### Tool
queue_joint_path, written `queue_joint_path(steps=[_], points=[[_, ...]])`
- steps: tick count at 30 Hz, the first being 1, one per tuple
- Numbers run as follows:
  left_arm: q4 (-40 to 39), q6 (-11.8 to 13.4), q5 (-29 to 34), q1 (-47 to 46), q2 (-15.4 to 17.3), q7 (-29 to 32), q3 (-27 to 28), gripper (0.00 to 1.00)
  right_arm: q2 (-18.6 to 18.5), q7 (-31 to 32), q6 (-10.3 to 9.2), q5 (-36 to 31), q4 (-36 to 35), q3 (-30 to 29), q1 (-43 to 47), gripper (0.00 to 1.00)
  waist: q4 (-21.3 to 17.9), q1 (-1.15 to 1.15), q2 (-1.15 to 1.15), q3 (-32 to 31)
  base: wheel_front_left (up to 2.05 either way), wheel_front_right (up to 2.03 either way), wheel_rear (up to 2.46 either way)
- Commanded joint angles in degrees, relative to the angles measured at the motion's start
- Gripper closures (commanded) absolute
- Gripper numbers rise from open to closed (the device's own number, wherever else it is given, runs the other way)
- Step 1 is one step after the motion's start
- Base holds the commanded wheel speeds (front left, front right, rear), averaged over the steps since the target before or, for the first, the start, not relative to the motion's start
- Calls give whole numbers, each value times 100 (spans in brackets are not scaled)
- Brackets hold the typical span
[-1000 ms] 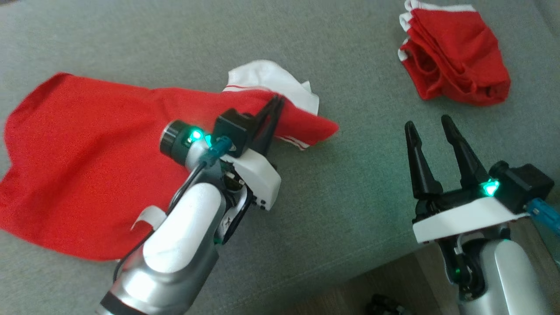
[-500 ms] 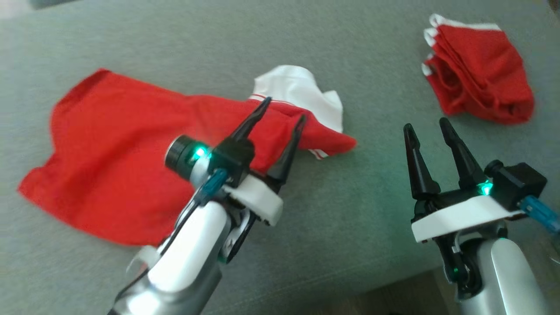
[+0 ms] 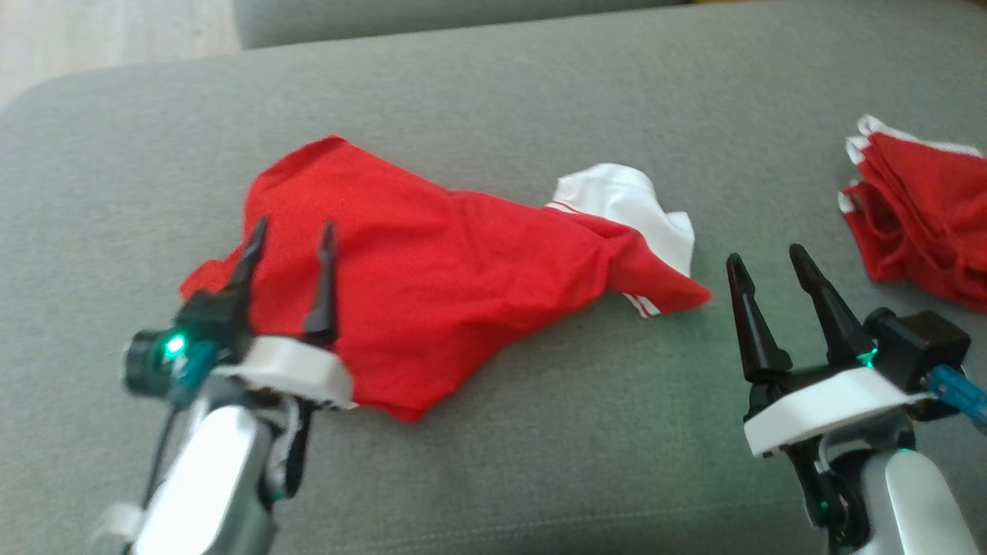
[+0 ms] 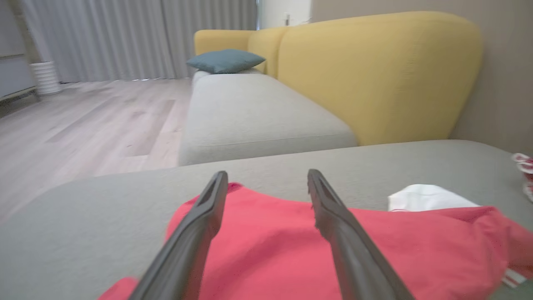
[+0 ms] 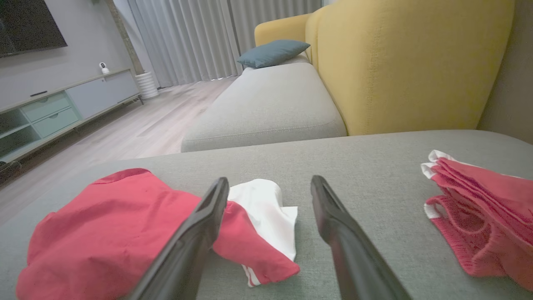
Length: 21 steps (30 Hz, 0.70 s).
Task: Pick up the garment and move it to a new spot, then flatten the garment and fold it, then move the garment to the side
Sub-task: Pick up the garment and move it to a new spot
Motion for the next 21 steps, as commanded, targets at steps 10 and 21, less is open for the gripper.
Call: queue_joint_path(steps=[10,21], points=[[-546,-229,-59,653,425,-69,1101,0,-93,88,41,-71,-221,-13,208,0,355,0,0,-409,0,0,0],[-579,-344,72,1264,439,-69,1046,0,-98,177,41,-112,-235,-49,545,0,302,0,0,-786,0,0,0]])
